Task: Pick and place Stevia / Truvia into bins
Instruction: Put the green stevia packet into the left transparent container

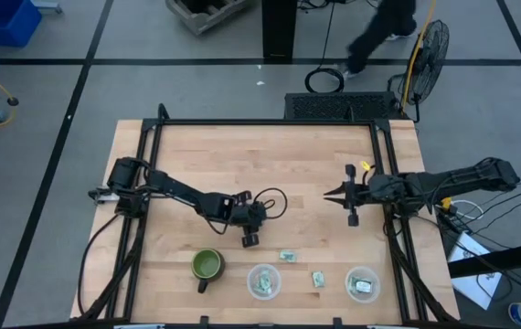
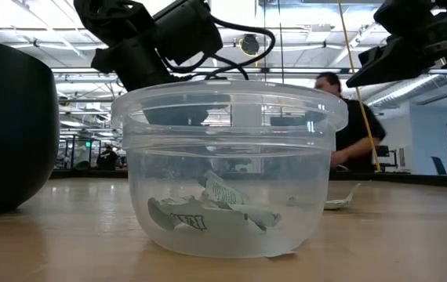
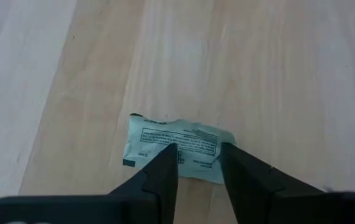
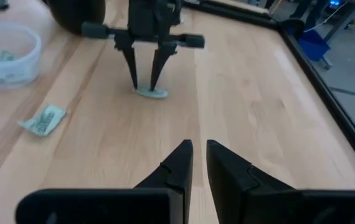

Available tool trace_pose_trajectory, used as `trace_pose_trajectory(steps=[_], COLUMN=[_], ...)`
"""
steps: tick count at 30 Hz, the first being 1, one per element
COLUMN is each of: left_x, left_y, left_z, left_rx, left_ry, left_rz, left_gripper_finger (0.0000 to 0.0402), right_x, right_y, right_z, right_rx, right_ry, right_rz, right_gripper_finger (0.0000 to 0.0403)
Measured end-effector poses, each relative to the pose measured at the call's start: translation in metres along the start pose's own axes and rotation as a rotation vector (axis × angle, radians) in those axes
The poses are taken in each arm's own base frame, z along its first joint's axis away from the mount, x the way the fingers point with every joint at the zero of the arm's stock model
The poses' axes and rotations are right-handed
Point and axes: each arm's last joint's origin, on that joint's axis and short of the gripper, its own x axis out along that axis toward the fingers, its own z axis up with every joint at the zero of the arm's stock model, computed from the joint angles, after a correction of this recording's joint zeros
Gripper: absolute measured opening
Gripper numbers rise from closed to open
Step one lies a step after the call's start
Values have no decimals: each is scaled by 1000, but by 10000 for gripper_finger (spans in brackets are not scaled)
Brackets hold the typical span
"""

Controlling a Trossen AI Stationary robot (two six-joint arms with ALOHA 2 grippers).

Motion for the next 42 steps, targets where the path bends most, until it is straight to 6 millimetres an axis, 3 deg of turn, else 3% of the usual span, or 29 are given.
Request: trace_pose_trajectory(steps=[15,18,24,30,33,36,42], left_x=[-1,-1,-1,-4,-16,-40,-93], left_y=[3,3,9,12,12,4,-31], left_z=[-3,-5,-6,-4,-2,9,24], left_rx=[7,16,1,15,31,35,81], left_ry=[39,63,90,85,81,5,-163], left_rz=[28,34,26,15,2,-50,-339], left_gripper_finger=[119,99,17,18,9,10,10], right_x=[2,2,2,2,2,2,2], right_y=[1,1,1,1,1,1,1], right_z=[-1,-1,-1,-1,-1,-1,-1], right_rx=[-35,-36,-36,-36,-36,-36,-37], right_ry=[12,11,12,12,11,12,15], right_rz=[2,2,2,2,2,2,2], right_gripper_finger=[38,38,38,38,38,38,38])
